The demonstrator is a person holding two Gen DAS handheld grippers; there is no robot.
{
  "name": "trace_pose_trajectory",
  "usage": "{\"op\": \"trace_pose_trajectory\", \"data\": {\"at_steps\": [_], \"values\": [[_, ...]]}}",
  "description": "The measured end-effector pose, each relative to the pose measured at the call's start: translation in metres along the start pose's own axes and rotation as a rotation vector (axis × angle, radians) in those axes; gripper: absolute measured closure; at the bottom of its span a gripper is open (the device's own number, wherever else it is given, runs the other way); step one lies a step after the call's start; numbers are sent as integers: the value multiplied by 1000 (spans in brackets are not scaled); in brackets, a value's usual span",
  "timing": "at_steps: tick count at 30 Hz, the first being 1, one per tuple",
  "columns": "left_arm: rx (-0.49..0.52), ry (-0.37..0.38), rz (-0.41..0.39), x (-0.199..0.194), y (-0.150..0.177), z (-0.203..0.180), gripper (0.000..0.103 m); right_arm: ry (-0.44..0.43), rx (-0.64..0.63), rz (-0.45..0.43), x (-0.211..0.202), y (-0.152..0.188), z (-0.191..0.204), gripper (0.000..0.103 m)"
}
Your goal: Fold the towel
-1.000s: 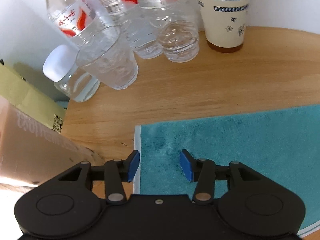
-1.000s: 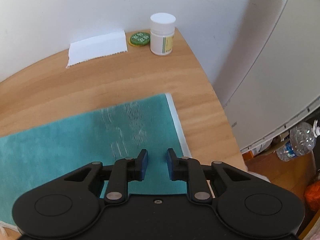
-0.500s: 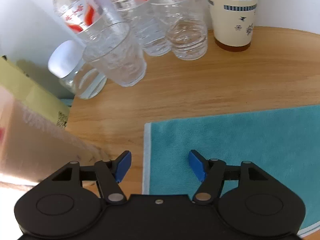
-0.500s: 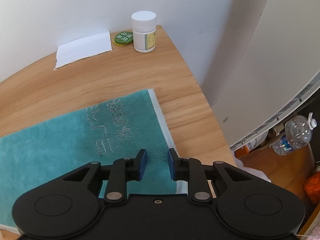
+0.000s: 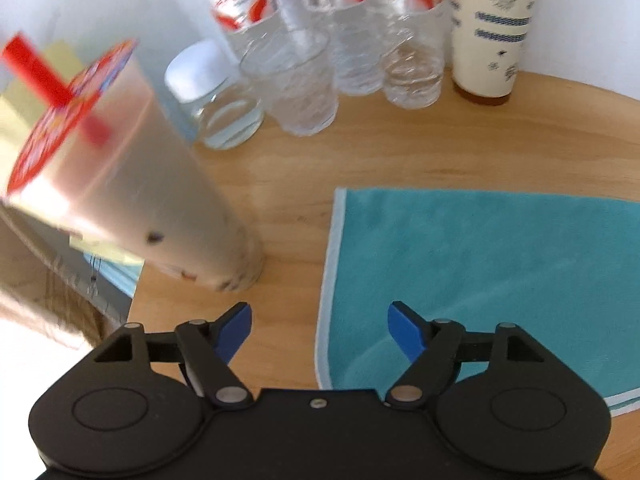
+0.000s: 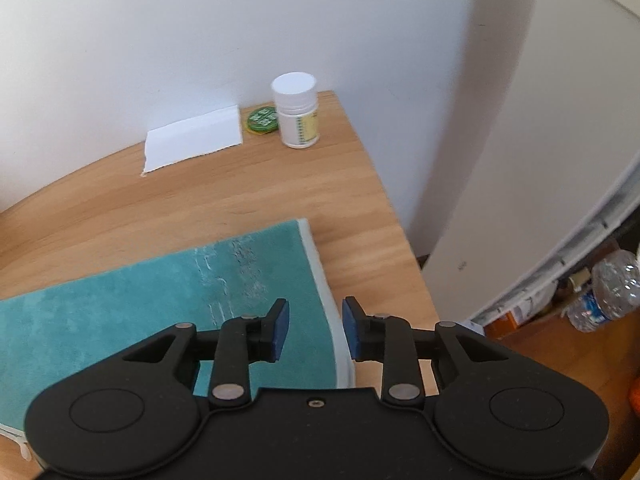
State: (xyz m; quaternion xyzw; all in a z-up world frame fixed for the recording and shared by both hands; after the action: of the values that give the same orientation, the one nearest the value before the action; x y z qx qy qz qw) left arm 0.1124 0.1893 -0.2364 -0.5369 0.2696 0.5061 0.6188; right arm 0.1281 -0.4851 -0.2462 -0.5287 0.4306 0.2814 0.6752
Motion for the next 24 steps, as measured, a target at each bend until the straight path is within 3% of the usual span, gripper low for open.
{"op": "trace_pose_trajectory", "data": {"at_steps": [6, 9, 16, 24], "values": [[-64, 2, 11, 0, 5, 6, 26, -91, -97, 27, 5, -10, 44, 70], [-112, 21, 21, -3, 12, 8, 26, -192, -238, 29, 0, -10, 100, 70], [-234, 22, 26, -14, 39, 18, 22, -478, -650, 57, -2, 0, 281, 70], [-516, -29, 39, -17, 61, 35, 21, -824, -1117, 34, -29, 43, 500, 70]]}}
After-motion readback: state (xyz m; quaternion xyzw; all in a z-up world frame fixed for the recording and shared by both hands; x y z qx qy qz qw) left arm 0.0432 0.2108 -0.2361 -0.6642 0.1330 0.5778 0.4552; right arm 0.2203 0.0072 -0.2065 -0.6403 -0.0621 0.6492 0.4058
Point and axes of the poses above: each gripper's, at about its wrist camera, not at the fingertips, and x roughly the way its jaws point, z to its left, y to its underside, the point moved 6 cm from there along x, roughly the way its jaws point, and after that the axes turned 1 degree about x, right-handed, at the moved point
